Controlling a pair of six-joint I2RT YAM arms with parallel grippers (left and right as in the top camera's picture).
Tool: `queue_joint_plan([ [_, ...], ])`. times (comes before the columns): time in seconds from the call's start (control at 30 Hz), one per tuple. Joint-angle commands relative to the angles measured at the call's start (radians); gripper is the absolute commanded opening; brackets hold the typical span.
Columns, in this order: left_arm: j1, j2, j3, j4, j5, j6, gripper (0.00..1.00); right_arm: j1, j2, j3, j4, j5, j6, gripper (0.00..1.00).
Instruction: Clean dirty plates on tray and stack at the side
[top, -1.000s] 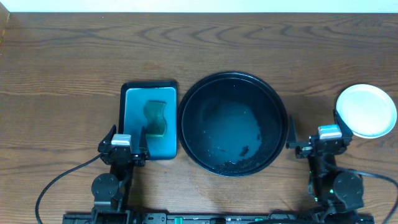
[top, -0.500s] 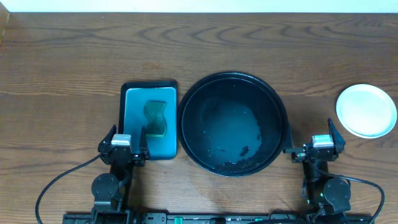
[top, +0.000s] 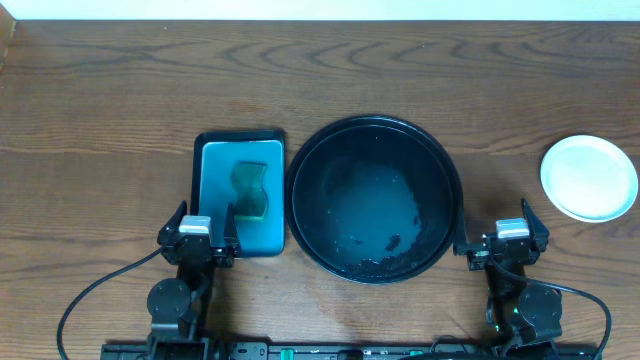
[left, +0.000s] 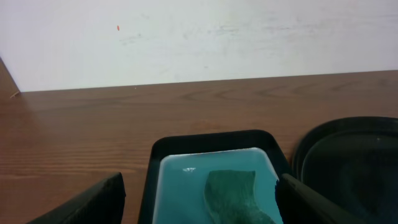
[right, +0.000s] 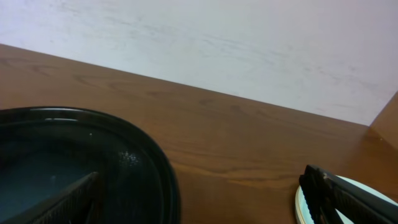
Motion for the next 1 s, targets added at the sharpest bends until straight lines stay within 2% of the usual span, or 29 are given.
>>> queue_joint_plan([
  [0.0,0.005,-0.007,-0.011,-0.04,0.011,0.003,0.78,-0.016,-0.009,-0.002,-0.008,-0.033,0.017,0.99],
  [0.6,0.005,-0.007,-0.011,-0.04,0.011,0.003,0.78,-0.023,-0.009,-0.001,-0.006,-0.033,0.046,0.99],
  [0.83,0.005,-0.007,-0.011,-0.04,0.011,0.003,0.78,-0.157,-0.009,-0.001,-0.006,-0.032,0.046,0.99],
  [0.97,0.005,-0.007,-0.011,-0.04,0.011,0.003,0.78,-0.163,-0.009,-0.001,-0.005,-0.029,0.046,0.99],
])
